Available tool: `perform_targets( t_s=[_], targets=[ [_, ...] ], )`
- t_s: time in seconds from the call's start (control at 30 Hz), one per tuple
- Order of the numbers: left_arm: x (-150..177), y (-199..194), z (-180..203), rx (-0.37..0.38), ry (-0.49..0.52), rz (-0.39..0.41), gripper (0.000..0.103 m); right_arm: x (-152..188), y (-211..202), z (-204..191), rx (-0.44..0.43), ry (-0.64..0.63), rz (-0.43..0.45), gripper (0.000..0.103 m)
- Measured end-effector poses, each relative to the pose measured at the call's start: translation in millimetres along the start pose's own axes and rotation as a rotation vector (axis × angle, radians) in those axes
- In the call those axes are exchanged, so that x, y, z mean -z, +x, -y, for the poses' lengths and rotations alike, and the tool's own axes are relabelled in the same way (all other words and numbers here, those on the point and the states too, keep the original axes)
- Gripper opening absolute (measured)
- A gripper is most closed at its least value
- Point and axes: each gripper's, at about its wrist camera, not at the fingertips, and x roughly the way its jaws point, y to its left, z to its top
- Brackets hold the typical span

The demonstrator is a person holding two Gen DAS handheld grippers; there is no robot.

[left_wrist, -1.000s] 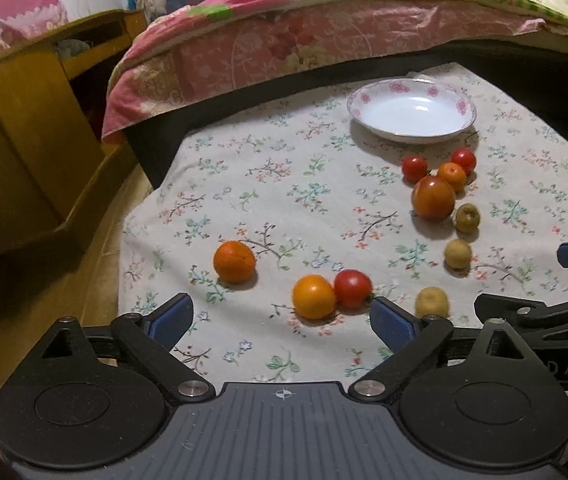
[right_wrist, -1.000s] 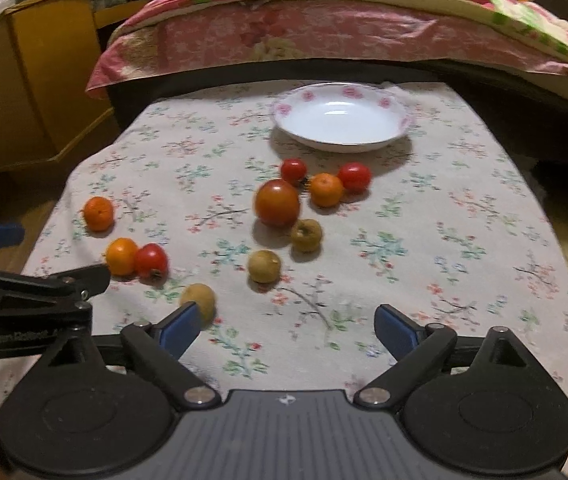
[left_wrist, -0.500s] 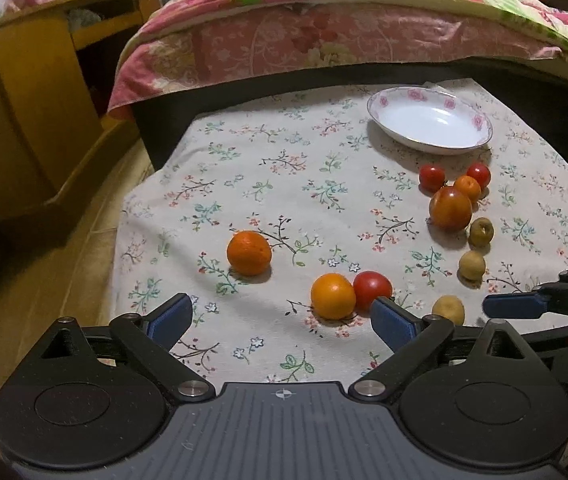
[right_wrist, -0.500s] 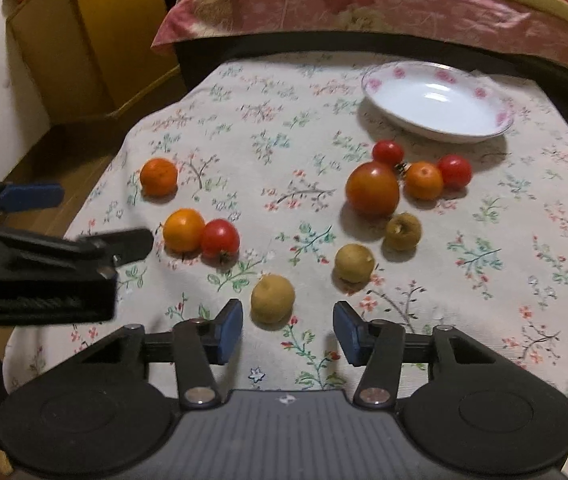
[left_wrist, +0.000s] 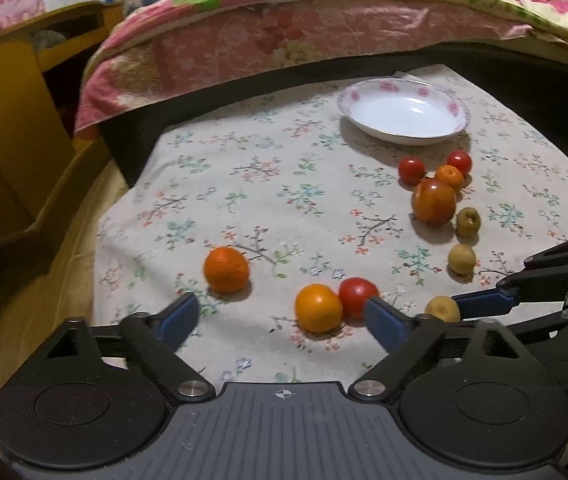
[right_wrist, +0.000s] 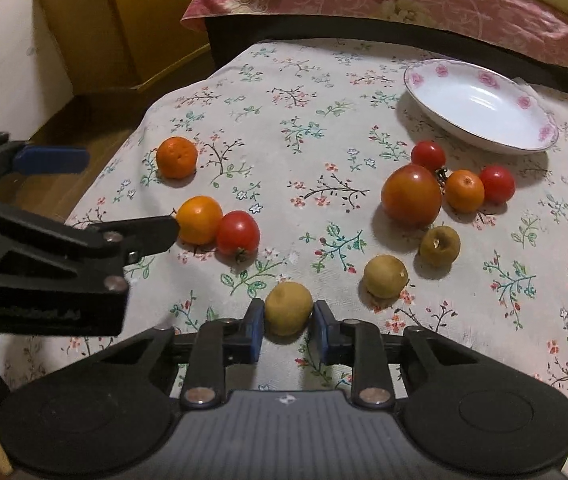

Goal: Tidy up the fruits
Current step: 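Close the right gripper on a tan round fruit while the left gripper grasps a mandarin, then carry the tan fruit and the mandarin in both grippers over the white plate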

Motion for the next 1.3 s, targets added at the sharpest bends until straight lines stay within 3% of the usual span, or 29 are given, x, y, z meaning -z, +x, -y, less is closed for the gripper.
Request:
perform_targets(
  t_s=[0.13,0.47,0.6,0.73,1.3],
  targets=[
    [-2,13,2,0.047,0.029,-0.043,0.066,0,-4,4,-0.005,-0.008,-0.015,0.026],
    [-3,45,9,0.123,0.091,-0.131,0.051,-2,-4,25,-0.045,0.053,-0.039,0.026],
    [-4,45,12,0.14,0.092,-0.127,0.045,-3,-2,29,-0.05,0.067,-0.039,0.026],
    [-5,44,13,0.149,0.079,-0.127,0.041,-3,-2,33,-0.047,0.083,-0.037,0.026],
    [-8,43,20,0.165,0.072,-0.114,0.041,-5,-13,30,-0.009,0.073,-0.001,0.026]
  ],
)
